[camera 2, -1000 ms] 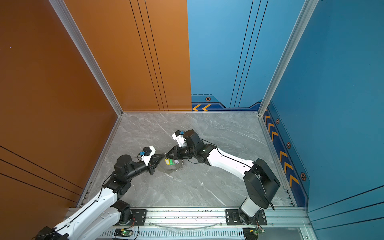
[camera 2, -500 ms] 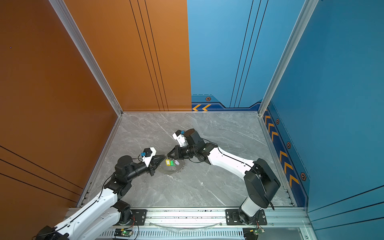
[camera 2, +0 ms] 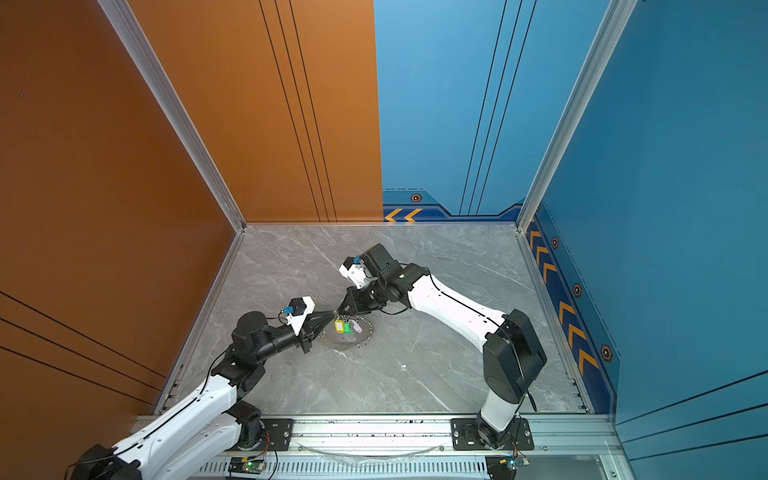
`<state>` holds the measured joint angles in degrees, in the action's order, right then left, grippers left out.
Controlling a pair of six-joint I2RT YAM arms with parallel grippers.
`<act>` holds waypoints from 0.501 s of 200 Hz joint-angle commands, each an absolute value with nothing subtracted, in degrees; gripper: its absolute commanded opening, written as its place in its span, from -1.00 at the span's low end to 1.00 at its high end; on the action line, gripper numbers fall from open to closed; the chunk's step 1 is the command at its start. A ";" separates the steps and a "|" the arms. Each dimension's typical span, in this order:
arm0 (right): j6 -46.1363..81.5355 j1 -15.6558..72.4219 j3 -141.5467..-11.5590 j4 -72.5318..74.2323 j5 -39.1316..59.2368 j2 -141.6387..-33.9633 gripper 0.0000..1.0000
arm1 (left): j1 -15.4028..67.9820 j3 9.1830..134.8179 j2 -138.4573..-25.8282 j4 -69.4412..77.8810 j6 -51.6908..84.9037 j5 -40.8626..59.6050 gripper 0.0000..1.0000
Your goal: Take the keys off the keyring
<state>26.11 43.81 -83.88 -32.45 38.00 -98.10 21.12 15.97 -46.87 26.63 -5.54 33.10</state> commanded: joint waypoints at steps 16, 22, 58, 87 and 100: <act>19.17 41.66 -90.00 -48.62 36.35 -98.99 -1.00 | 20.67 14.89 -47.67 27.51 -5.35 31.91 -0.92; 18.69 41.66 -90.89 -50.02 36.09 -99.19 -1.00 | 20.71 14.78 -47.89 27.51 -5.39 31.99 -0.88; 14.98 41.74 -95.08 -57.24 35.34 -100.31 -1.00 | 20.83 14.50 -48.51 27.77 -5.55 31.84 -0.52; 11.31 42.58 -98.85 -63.52 34.25 -102.41 -1.00 | 20.87 14.37 -48.50 27.77 -5.80 31.75 -0.46; 9.86 43.27 -100.52 -65.85 33.78 -103.45 -1.00 | 20.82 14.41 -48.51 27.77 -5.83 31.69 -0.45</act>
<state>14.83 42.19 -96.71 -57.30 35.16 -101.41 21.28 14.98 -48.45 28.27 -5.56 32.97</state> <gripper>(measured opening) 0.047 0.269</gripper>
